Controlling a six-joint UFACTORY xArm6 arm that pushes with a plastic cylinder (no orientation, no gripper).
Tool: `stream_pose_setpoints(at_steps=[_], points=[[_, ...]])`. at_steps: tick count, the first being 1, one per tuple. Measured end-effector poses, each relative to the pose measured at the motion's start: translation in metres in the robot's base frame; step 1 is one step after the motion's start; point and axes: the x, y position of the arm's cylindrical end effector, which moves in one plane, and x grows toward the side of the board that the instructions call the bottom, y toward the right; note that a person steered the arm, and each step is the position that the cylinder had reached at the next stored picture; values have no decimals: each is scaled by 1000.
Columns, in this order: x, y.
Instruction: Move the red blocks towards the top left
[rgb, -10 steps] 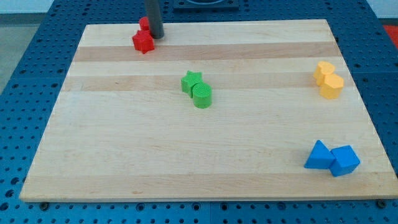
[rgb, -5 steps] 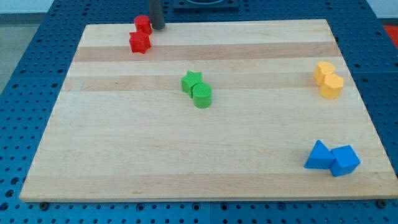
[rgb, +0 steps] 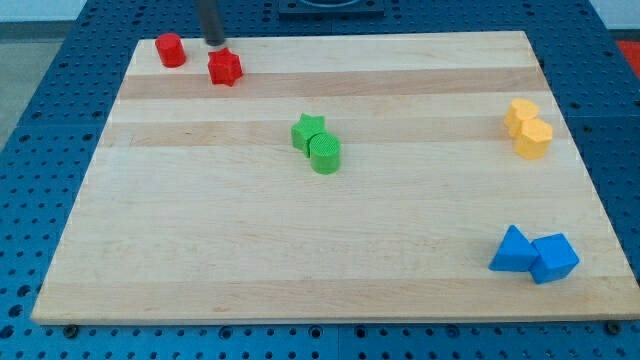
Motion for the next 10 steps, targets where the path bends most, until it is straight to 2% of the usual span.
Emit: stream_pose_setpoints(at_steps=[1, 2, 4, 5, 6, 7, 9, 10], points=[[23, 54], [42, 40], [48, -30], [48, -3], [70, 21], [102, 14], [95, -43], [95, -29]])
